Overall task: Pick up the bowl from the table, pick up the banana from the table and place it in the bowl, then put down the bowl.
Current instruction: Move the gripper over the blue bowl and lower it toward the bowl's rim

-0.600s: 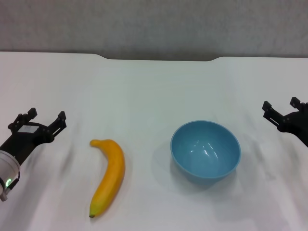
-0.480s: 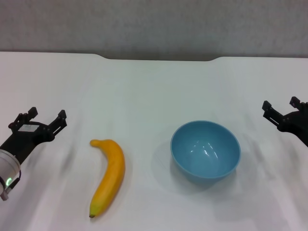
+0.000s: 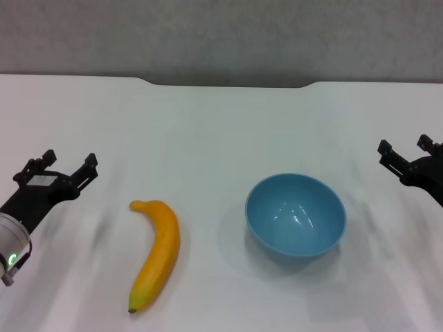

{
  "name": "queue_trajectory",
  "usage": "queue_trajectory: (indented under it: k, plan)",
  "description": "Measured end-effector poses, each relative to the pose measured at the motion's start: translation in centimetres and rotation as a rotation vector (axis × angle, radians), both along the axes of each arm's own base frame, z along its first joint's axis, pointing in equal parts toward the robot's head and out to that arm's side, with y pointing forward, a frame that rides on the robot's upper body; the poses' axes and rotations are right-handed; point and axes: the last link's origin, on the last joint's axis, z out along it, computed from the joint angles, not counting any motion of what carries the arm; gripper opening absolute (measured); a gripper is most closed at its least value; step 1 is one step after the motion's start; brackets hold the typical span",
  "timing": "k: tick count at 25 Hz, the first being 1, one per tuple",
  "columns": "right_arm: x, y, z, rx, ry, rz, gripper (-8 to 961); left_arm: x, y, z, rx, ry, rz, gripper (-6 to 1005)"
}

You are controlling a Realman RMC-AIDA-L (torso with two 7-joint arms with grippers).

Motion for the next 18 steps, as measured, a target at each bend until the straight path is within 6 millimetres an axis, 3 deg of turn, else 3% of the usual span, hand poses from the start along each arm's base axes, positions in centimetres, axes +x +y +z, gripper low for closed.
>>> queue_trajectory:
  k: [10, 18]
  plan:
    - [-2.3, 1.1, 0.2, -0.072, 0.104, 0.089, 888, -0.3, -0.4, 0.2, 0.002, -0.019, 0.002, 871]
    - [-4.8, 2.3, 3.1, -0.199, 0.184, 0.099, 889, -0.9, -0.9, 0.4, 0.002, -0.018, 0.018, 870]
